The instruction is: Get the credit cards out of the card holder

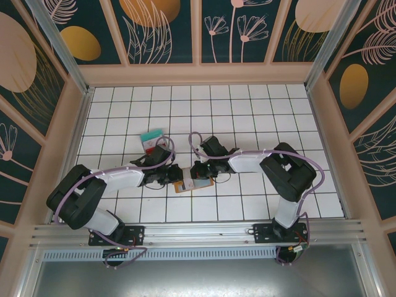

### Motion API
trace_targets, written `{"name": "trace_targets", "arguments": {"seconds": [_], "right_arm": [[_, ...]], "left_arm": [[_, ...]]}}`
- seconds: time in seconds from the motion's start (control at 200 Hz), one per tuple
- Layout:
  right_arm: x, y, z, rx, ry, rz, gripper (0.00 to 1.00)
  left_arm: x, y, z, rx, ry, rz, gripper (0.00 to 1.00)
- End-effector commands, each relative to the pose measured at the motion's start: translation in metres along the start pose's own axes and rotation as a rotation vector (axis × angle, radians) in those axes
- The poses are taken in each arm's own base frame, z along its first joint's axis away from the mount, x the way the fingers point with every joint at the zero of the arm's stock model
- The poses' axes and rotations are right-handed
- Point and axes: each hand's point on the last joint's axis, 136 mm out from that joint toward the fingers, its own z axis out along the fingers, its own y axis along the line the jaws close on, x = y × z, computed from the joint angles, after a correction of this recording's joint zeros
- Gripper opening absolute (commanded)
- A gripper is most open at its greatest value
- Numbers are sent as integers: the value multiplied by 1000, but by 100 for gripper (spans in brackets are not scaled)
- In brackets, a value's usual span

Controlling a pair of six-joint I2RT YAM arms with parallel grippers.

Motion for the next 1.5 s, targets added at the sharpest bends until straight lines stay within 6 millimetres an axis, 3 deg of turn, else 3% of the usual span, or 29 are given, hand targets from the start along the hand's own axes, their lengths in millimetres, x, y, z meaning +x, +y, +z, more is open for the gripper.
{"name": "trace_targets", "arguments": {"seconds": [0.0, 0.2, 0.425, 0.681, 0.896, 1.046, 1.226, 1.496], "right_arm": [[4, 2, 0, 1, 14, -7, 0], [3, -2, -7, -6, -7, 8, 0], [3, -7, -14, -4, -25, 29, 0], [7, -14, -20, -11, -30, 52, 0], [2, -2, -22, -41, -42, 26, 0], [-7, 7, -27, -32, -68, -3, 12], [-10, 17, -24, -35, -58, -38, 17], [-5, 11, -11, -17, -19, -32, 17]], "left_arm": [[10, 13, 5, -41, 36, -12, 15], [13, 26, 6, -107, 40, -8, 0], [14, 40, 5, -180, 45, -4, 0], [15, 40, 5, -179, 49, -2, 0], [12, 32, 3, -149, 42, 3, 0], [2, 15, -5, -99, 8, 11, 0], [-12, -10, -16, -22, -34, 30, 4], [-9, 0, -19, -66, -37, 27, 6]]}}
